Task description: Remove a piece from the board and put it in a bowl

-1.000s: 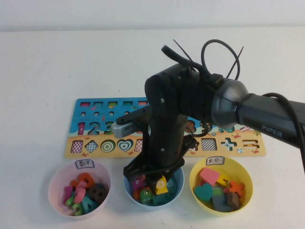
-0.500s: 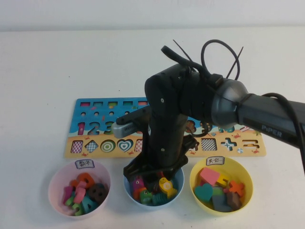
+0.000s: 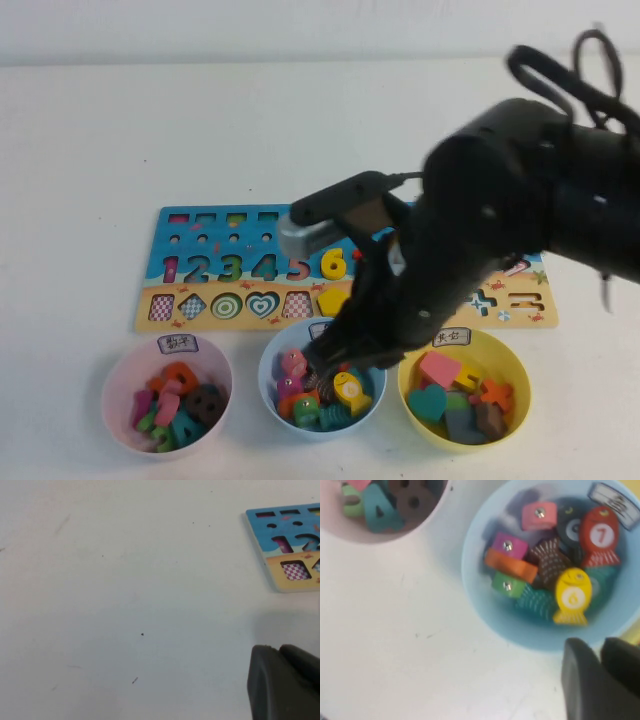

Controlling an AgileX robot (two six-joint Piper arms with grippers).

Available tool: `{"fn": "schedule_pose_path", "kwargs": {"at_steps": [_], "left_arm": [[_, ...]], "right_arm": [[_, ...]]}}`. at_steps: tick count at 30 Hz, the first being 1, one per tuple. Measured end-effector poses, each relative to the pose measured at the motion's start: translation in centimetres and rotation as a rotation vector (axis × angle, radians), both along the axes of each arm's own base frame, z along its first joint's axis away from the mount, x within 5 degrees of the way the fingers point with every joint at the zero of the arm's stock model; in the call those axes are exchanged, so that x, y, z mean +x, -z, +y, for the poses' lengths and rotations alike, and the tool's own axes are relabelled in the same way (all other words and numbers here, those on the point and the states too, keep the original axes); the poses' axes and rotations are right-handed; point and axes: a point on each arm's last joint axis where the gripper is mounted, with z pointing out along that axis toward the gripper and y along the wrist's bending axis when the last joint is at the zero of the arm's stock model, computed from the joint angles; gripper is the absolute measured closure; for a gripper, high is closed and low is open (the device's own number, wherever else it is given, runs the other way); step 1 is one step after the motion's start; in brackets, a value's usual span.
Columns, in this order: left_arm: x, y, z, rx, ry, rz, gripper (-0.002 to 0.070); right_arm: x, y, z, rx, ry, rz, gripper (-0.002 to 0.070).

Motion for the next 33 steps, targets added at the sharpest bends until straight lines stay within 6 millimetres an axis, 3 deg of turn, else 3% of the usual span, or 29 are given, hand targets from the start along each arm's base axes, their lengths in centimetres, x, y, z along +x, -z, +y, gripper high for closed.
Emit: {"fn": "schedule_pose_path", "kwargs": {"at_steps": [5, 15, 20, 26, 33], "left_arm": [[0.0, 0.0, 0.0, 0.0, 0.0, 0.0, 0.068], [0.0, 0.0, 0.0, 0.0, 0.0, 0.0, 0.068], [0.0, 0.0, 0.0, 0.0, 0.0, 0.0, 0.068], [0.0, 0.0, 0.0, 0.0, 0.0, 0.0, 0.068], [0.0, 0.0, 0.0, 0.0, 0.0, 0.0, 0.0679]], "right_arm": [[-3.9, -0.4, -4.5, 0.056, -0.022, -0.076, 0.0682], [-11.9, -1.0, -14.8, 0.121, -0.057, -0.285, 0.0691], [-15.3, -0.6, -18.7, 0.216, -0.049, -0.387, 0.0691], [-17.5, 0.5, -21.2, 0.288, -0.042, -0.45, 0.0691], [-17.4, 1.8, -21.3, 0.303, -0.043, -0.488, 0.0692]]}}
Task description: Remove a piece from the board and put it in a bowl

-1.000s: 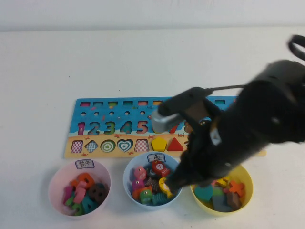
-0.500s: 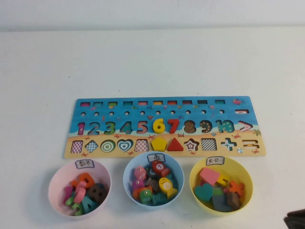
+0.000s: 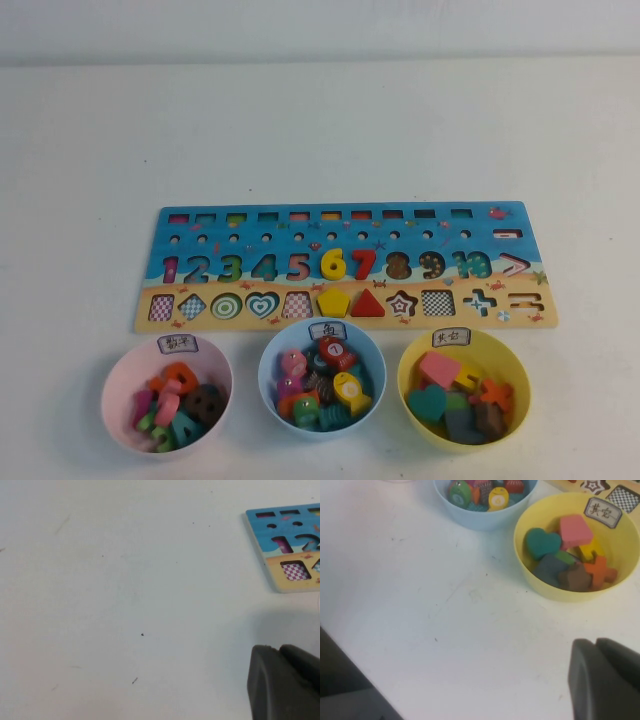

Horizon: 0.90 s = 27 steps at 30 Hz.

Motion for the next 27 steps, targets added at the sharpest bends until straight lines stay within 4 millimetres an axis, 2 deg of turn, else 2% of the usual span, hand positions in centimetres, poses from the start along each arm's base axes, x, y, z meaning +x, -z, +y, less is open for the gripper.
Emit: {"fn": "schedule_pose_path", "kwargs": {"at_steps": [4, 8, 18, 23, 27], "left_arm": [[0.0, 0.0, 0.0, 0.0, 0.0, 0.0, 0.068], [0.0, 0.0, 0.0, 0.0, 0.0, 0.0, 0.068], [0.0, 0.0, 0.0, 0.0, 0.0, 0.0, 0.068], [0.0, 0.0, 0.0, 0.0, 0.0, 0.0, 0.068], [0.0, 0.0, 0.0, 0.0, 0.0, 0.0, 0.0679]], "right_arm": [[0.4, 0.8, 0.2, -0.007, 0.0, -0.029, 0.0692], [1.0, 1.4, -0.1, 0.02, 0.029, -0.164, 0.0692], [1.7, 6.2, -3.7, 0.082, 0.459, -0.337, 0.0692], [1.4, 7.0, -5.1, 0.167, 0.662, -0.495, 0.0692], [0.8, 7.1, -5.5, 0.2, 0.722, -0.568, 0.0692]]}}
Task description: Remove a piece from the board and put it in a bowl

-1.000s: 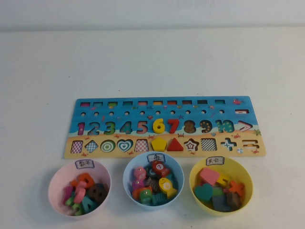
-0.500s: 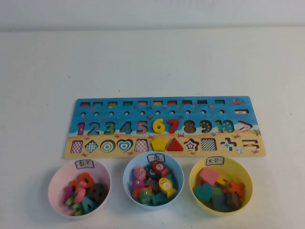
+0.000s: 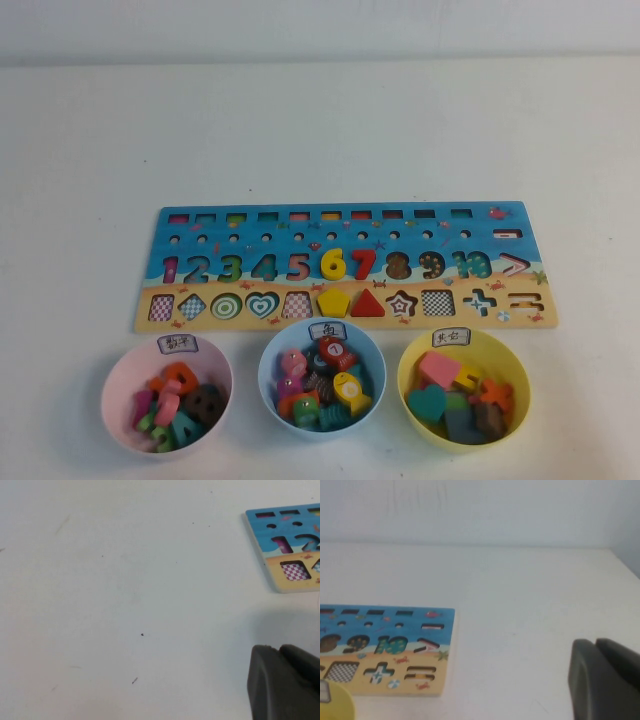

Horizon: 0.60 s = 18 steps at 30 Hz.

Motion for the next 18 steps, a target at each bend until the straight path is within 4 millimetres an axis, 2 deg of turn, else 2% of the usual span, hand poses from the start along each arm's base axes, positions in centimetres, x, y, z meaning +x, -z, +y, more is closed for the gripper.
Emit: {"fn": "schedule_pose_path", "kwargs": {"at_steps": [5, 18], "left_arm": [[0.0, 0.0, 0.0, 0.0, 0.0, 0.0, 0.068], [0.0, 0.0, 0.0, 0.0, 0.0, 0.0, 0.068]], "right_arm": [[-0.6, 0.02, -0.08, 0.016, 0.007, -0.027, 0.0692], [-0.55, 0.69, -0.05, 0.036, 0.007, 0.006, 0.0693]]}}
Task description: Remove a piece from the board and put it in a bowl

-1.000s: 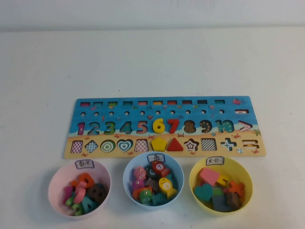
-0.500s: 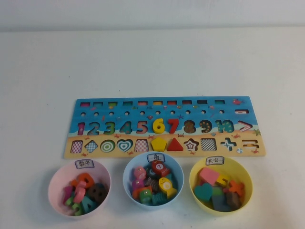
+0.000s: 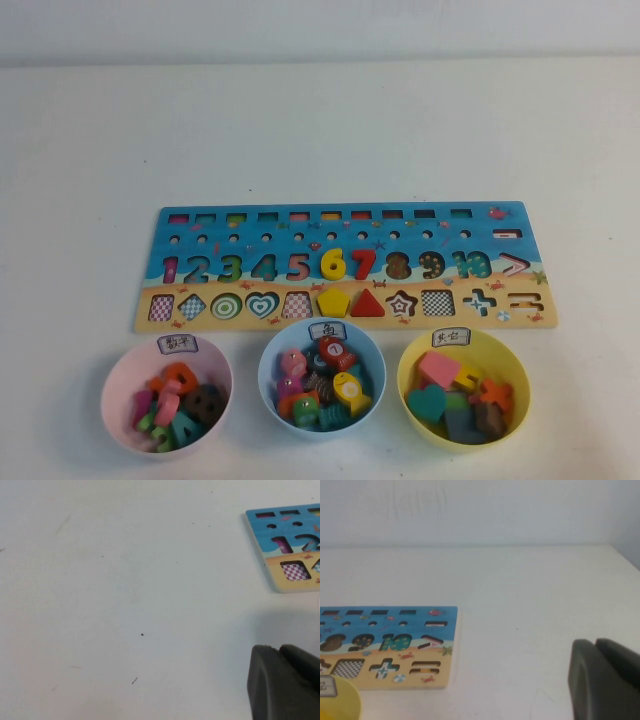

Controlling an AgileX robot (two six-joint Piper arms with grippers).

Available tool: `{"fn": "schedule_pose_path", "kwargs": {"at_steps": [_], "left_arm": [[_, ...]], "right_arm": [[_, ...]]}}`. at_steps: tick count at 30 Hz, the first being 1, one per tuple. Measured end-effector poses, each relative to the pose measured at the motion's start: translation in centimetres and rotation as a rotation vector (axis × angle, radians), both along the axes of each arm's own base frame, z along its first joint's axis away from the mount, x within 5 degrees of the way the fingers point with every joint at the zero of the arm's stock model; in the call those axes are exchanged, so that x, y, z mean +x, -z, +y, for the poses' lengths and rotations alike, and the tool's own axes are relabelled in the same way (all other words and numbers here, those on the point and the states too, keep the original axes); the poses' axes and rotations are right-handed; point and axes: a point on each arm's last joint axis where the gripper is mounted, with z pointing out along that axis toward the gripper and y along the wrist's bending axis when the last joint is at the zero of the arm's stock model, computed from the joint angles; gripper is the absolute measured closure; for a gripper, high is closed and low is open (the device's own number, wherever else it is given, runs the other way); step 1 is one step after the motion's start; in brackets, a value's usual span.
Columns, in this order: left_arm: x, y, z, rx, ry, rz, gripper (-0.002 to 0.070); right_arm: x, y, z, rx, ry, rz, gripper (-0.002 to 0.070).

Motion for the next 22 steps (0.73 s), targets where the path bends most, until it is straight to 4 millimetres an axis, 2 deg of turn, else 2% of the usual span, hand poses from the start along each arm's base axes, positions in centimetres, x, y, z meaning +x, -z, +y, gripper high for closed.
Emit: {"fn": "schedule_pose_path", "kwargs": {"at_steps": [7, 15, 22], "left_arm": [[0.0, 0.0, 0.0, 0.0, 0.0, 0.0, 0.068], [0.0, 0.0, 0.0, 0.0, 0.0, 0.0, 0.068], [0.0, 0.0, 0.0, 0.0, 0.0, 0.0, 0.068]], "right_arm": [[0.0, 1.0, 0.4, -0.027, -0.049, 0.047, 0.0693], [-0.3, 2.2, 0.7, -0.057, -0.087, 0.185, 0.0693], [-0.3, 2.3, 0.7, -0.057, -0.089, 0.195, 0.0694]]}}
